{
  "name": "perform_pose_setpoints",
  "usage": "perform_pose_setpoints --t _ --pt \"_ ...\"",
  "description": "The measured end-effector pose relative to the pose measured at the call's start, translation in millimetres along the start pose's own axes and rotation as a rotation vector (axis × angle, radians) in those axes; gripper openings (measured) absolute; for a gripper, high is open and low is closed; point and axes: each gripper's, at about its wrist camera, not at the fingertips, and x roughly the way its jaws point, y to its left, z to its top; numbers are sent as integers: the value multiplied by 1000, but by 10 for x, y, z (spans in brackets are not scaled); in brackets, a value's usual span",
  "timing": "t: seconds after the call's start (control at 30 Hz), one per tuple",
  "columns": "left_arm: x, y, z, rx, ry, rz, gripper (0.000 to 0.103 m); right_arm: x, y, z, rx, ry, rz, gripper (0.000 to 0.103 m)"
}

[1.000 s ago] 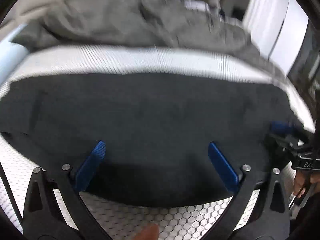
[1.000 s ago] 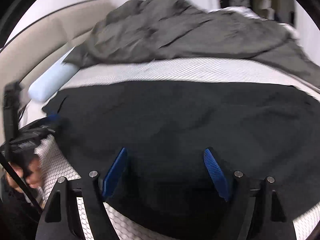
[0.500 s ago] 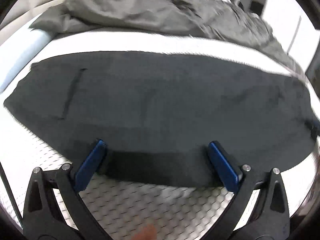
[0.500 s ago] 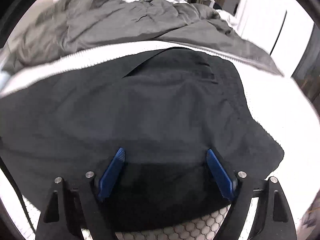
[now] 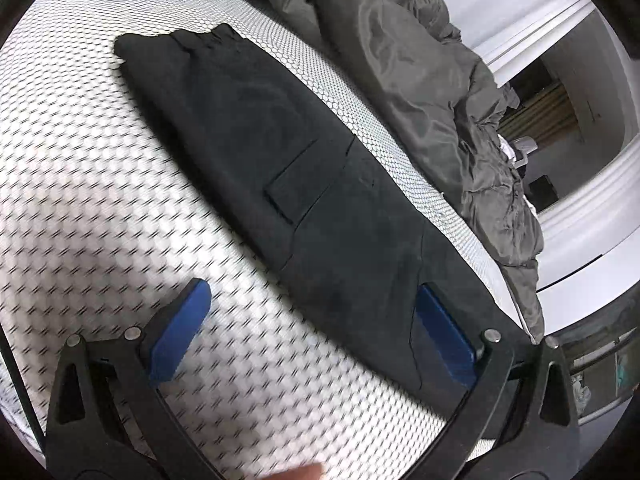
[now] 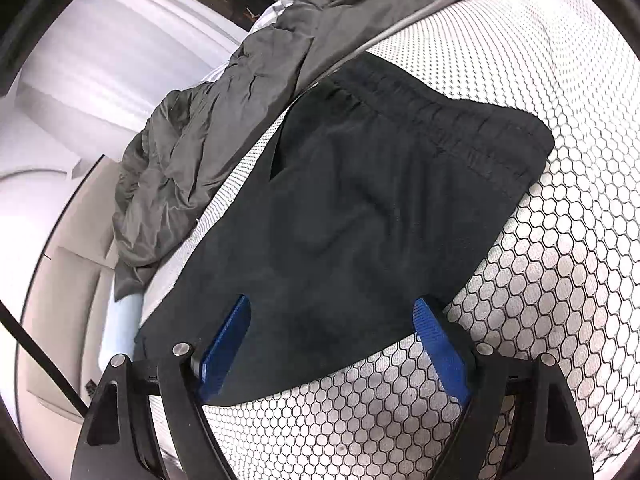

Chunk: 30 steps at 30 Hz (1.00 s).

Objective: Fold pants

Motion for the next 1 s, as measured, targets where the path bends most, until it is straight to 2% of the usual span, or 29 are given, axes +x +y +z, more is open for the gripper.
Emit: perform_pose_setpoints --t 0.1,0.13,0.2,0.27,0.3,0.33,0.37,0.43,0.57,0.63,0.7,0.77,0.87,0.97,1.0 --pt "181 -23 128 -29 -5 -19 90 183 55 170 2 -16 3 86" --pt "246 -25 170 -39 -11 -17 84 248 59 232 17 -33 4 86" --pt "306 -30 221 -27 -14 1 80 354 55 310 46 -61 13 82" --pt "367 -86 240 -3 -33 32 66 410 -1 367 61 -74 -2 66" --pt "350 -93 242 9 -47 45 62 463 -7 397 72 -74 -22 48" --pt "400 -142 240 14 -54 56 54 506 -17 417 83 -77 -22 39" --pt "431 -166 235 19 -60 75 43 546 -20 431 87 -72 -11 38" --pt "467 -141 227 8 -64 102 34 559 -33 440 103 -70 0 34" --pt "433 -23 214 -42 -38 66 34 333 -186 294 179 -35 30 35" --pt "412 -3 199 -53 -11 54 34 168 -253 214 184 -24 37 43" --pt "382 -2 165 -58 31 39 38 54 -330 171 194 2 54 44" --pt "362 -21 121 -47 57 8 54 3 -372 168 205 15 65 45" --pt "424 -88 124 -22 74 -10 68 98 -361 179 195 44 24 51" --pt "519 -122 174 -29 53 -6 74 258 -241 309 154 12 43 73" --pt "551 -145 184 -22 46 -1 75 306 -218 351 138 -5 51 83"
